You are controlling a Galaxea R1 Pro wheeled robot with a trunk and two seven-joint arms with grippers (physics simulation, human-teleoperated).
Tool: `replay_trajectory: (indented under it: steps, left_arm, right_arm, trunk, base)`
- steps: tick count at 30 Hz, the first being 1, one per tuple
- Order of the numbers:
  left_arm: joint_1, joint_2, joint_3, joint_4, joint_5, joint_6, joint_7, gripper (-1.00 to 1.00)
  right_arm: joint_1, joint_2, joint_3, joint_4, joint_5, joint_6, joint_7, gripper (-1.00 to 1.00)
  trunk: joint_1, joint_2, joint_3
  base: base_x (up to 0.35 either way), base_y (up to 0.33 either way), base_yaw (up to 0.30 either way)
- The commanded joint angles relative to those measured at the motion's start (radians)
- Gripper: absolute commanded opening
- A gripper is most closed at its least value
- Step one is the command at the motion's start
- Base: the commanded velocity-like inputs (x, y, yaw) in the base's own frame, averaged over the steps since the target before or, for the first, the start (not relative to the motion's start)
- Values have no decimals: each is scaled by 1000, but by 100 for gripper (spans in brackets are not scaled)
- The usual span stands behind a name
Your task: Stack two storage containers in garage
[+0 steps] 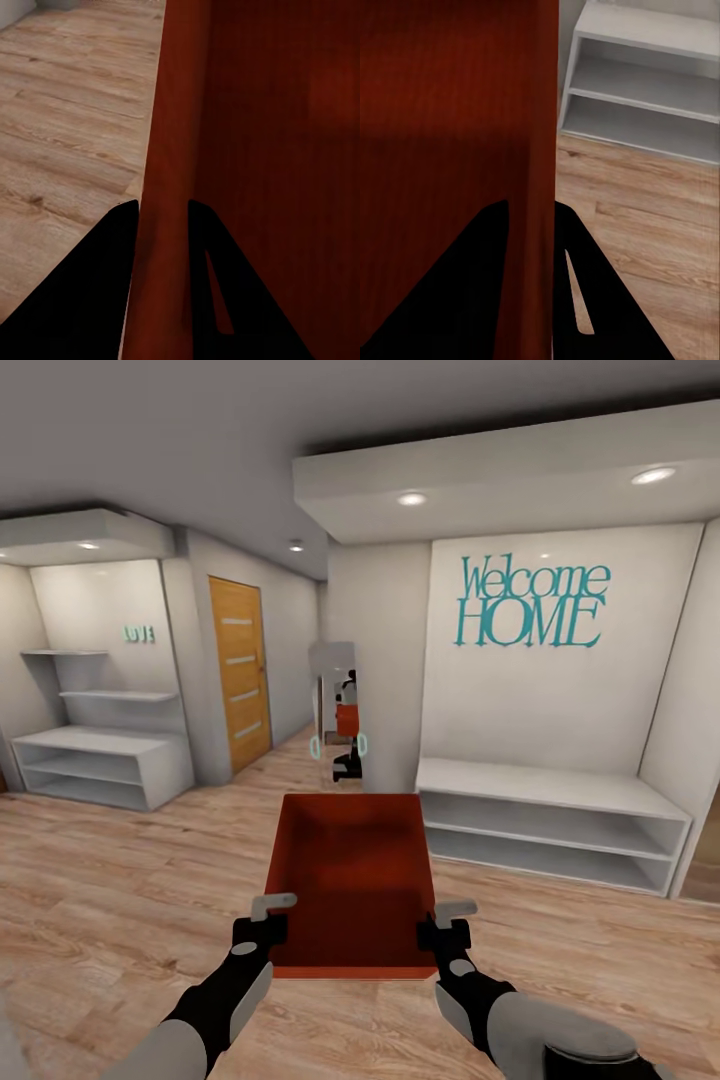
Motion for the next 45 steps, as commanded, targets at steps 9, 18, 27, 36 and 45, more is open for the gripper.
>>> replay_trajectory:
  steps: [9, 18, 27, 36, 45]
  left_arm:
    - [-1, 5, 6, 0, 11, 5, 14, -100]
    - [-1, 5, 6, 0, 11, 5, 14, -100]
    - [-1, 5, 6, 0, 11, 5, 14, -100]
    - [-1, 5, 6, 0, 11, 5, 14, -100]
    - [-1, 5, 7, 0, 11, 5, 14, -100]
  right_arm:
    - [-1, 0, -216, -2, 212, -8, -2, -100]
    - [-1, -2, -216, -2, 212, -8, -2, -100]
    - [-1, 0, -216, -2, 218, -8, -5, -100]
    - [-1, 0, -216, -2, 218, -7, -8, -100]
    - [-1, 0, -216, -2, 220, -13, -8, -100]
  trunk:
    - [1, -1, -2]
    - [1, -1, -2]
    - [1, -1, -2]
    - [1, -1, -2]
    - [1, -1, -2]
  base:
    - [321, 0, 0]
    - [321, 0, 0]
    - [321, 0, 0]
    - [321, 0, 0]
    - [321, 0, 0]
